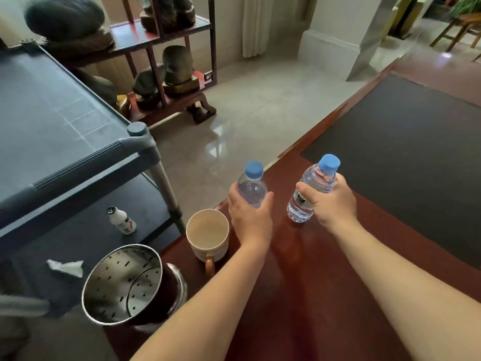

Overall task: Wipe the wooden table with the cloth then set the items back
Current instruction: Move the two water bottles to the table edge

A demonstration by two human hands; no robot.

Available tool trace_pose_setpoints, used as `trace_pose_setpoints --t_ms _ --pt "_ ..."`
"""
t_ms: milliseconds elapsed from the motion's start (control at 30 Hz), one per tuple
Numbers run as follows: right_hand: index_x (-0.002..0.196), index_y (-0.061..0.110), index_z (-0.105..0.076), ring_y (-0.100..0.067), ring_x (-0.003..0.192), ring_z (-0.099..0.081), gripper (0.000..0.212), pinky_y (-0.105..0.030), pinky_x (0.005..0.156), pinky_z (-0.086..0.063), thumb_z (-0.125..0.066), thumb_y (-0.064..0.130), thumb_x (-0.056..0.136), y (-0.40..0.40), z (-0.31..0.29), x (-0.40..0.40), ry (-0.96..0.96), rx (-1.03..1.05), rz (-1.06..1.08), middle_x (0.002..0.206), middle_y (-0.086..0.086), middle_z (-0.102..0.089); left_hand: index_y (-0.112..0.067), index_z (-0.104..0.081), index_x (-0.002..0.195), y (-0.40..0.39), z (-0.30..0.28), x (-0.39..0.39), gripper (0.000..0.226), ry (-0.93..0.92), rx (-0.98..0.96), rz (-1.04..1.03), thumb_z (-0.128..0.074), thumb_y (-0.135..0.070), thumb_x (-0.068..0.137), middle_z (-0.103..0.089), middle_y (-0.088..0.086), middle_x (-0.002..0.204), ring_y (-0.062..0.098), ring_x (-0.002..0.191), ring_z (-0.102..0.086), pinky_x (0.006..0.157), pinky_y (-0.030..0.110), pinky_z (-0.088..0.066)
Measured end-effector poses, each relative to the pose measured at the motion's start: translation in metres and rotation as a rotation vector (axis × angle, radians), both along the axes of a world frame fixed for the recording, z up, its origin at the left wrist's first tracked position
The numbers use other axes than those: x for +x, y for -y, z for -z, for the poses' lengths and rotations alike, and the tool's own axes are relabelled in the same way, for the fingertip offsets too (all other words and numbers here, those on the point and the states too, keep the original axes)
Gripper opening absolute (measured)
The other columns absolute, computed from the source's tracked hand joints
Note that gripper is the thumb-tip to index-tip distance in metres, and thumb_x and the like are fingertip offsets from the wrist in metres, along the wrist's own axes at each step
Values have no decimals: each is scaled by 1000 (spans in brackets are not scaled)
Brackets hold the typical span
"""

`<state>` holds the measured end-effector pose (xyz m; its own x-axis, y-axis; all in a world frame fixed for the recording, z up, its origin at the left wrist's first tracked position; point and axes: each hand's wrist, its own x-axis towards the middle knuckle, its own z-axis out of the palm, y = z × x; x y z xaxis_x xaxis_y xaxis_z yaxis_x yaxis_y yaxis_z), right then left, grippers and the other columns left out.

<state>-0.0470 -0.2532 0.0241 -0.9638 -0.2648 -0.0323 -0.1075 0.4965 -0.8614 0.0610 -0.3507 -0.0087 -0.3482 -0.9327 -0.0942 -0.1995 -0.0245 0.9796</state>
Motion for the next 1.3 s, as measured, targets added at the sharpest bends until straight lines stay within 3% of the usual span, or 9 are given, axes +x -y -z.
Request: trace_pose_setpoints --t_ms 100,233,667,867,967,1067,1133,1300 --pt "113 22 -61 -19 93 -66 52 -35 88 -51 -82 42 70 21 2 -5 -3 11 -31 101 3 -71 -16 -42 137 -2 0 0 70 21 -21 3 -78 -31 79 -55 4 131 22 121 -51 103 39 -42" --pt "111 21 -63 -19 92 -65 50 -27 77 -43 -80 44 70 49 4 -15 -9 35 -39 100 2 -71 -15 -41 138 -1 1 -2 71 23 -21 -9 -78 -32 80 -53 5 134 22 123 -50 104 38 -40" --pt "112 16 -62 -24 95 -66 54 -41 89 -52 -80 41 68 71 15 -31 18 33 -22 103 -2 -71 -15 -38 142 -4 6 -4 75 86 -73 -17 -77 -32 80 -51 6 140 22 130 -45 109 38 -36" --pt "110 13 -63 -23 95 -68 54 -36 86 -52 -84 37 67 69 14 -28 74 -12 -51 101 -3 -72 -12 -33 147 -2 5 -2 88 70 -36 21 -82 -32 76 -48 8 145 24 135 -43 111 41 -35" --pt "125 15 -55 -21 106 -65 75 -41 96 -50 -88 39 63 59 14 -24 148 -7 -56 116 -2 -68 -11 -26 152 -7 8 7 97 83 -4 55 -82 -32 77 -40 9 153 24 141 -36 115 40 -31" --pt "151 16 -28 -23 131 -48 105 -41 108 -40 -86 43 66 40 10 -19 153 11 -44 148 -4 -47 -12 -18 155 -23 11 19 100 101 18 89 -79 -35 80 -30 8 159 20 146 -27 118 29 -22" --pt "153 18 -24 -22 136 -42 107 -42 109 -38 -83 46 69 25 2 -17 132 9 -37 153 -4 -40 -10 -16 155 -37 12 29 99 118 15 112 -76 -37 82 -24 7 162 18 148 -21 115 22 -15" --pt "150 22 -31 -21 133 -45 96 -42 107 -41 -76 53 72 -25 -24 -4 67 29 11 150 -2 -44 -7 -24 153 -70 13 58 85 167 -9 181 -70 -37 88 -28 11 159 22 147 -23 119 33 -19"
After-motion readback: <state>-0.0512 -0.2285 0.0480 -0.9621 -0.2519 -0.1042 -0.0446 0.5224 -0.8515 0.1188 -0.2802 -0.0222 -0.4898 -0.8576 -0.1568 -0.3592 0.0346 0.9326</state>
